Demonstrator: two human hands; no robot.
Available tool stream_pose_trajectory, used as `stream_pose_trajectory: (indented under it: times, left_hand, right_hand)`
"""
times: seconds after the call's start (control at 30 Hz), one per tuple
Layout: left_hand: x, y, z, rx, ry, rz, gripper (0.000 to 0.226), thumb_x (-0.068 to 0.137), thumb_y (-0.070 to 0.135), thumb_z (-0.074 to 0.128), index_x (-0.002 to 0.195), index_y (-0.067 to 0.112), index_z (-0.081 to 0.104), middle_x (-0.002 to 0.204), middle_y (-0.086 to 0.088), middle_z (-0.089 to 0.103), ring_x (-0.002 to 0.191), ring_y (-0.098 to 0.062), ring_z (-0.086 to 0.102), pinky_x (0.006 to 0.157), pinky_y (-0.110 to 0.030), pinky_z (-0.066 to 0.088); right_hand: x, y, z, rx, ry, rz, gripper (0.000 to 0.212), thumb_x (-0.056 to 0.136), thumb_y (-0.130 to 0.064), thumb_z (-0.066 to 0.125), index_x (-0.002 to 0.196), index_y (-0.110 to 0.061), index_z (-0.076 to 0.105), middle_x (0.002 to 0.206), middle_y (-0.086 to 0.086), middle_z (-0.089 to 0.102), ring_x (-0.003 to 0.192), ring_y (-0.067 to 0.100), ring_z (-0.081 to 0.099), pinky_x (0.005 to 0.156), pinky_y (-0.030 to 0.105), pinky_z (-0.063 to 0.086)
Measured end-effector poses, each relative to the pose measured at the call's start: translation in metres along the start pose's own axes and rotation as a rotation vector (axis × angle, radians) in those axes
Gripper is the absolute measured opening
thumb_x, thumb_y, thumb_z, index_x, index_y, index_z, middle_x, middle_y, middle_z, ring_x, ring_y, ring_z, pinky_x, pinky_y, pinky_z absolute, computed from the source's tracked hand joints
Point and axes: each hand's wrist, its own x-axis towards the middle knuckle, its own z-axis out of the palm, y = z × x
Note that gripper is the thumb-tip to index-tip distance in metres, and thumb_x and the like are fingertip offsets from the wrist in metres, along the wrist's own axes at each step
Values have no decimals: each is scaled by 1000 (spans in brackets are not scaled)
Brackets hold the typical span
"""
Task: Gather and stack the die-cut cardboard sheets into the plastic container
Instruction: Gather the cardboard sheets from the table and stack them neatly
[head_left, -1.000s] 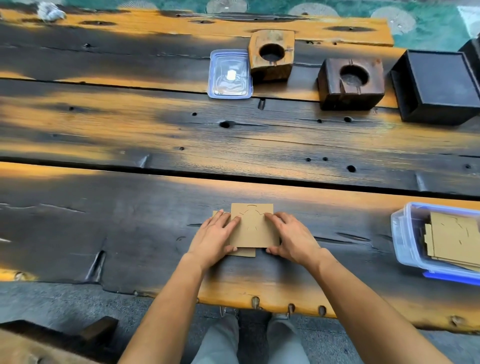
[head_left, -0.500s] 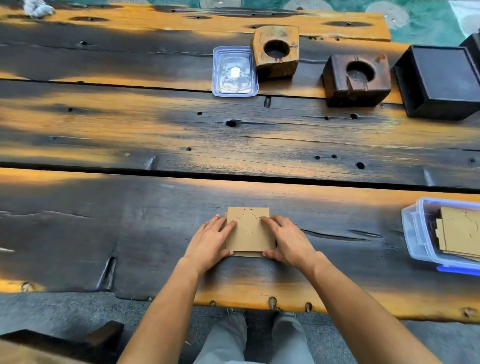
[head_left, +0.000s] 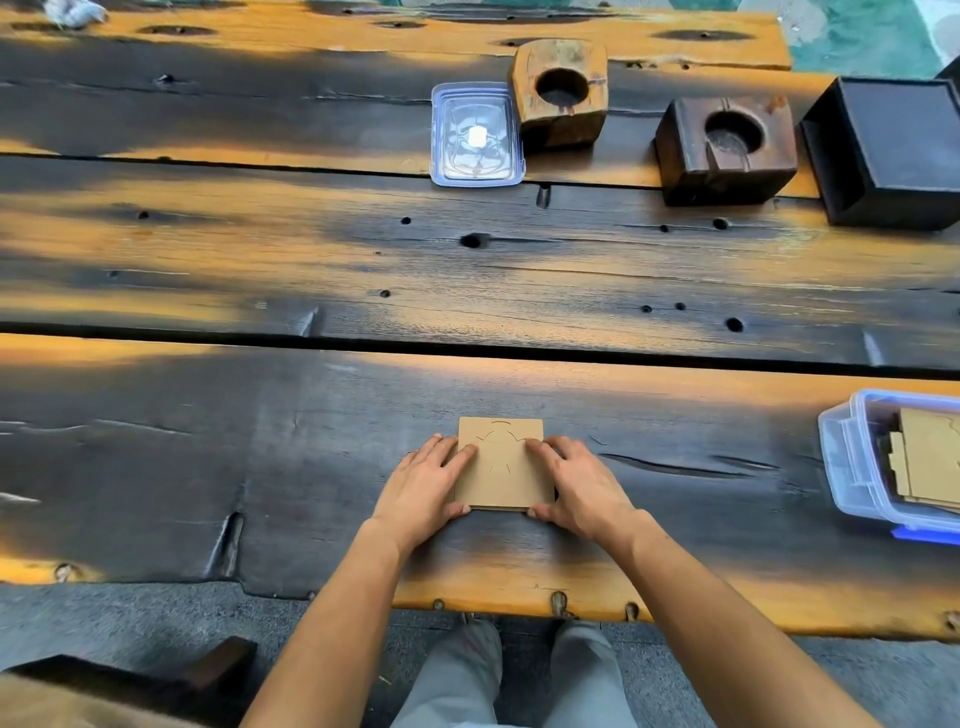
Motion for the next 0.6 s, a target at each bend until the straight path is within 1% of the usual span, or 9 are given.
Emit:
stream_pose_trajectory:
  times: [0.1, 0.2, 0.37, 0.6]
  left_hand:
    - [-1, -3, 1, 2, -7, -4, 87, 89, 47, 69, 157, 27, 19, 165, -3, 22, 154, -24, 14, 122, -40, 22]
    - [-1, -4, 1, 2, -16, -1, 86, 90, 47, 68, 157, 26, 20, 165, -3, 20, 154, -24, 14, 122, -39, 22]
    - [1, -2, 1, 5, -17, 3, 84, 89, 46, 70, 156, 25, 24, 165, -4, 21, 153, -25, 16, 122, -40, 23]
    - [6, 0, 0, 21, -21, 5, 81, 85, 47, 73, 152, 25, 32, 162, -5, 26, 149, -24, 23, 120, -40, 26]
  right_hand:
    - [2, -1, 2, 4, 12, -4, 86, 75, -49, 82, 143, -20, 38, 146, 5, 42, 132, 26, 41, 111, 38, 39]
    - [2, -2, 6, 0, 10, 0, 80, 75, -49, 82, 137, -18, 42, 144, 4, 42, 130, 24, 41, 110, 37, 40]
    - [1, -1, 6, 4, 17, 10, 80, 75, -49, 82, 137, -18, 41, 144, 4, 40, 131, 25, 41, 110, 38, 40]
    - [1, 1, 7, -8, 3, 14, 83, 74, -47, 83, 138, -20, 39, 144, 4, 39, 130, 25, 41, 108, 39, 43]
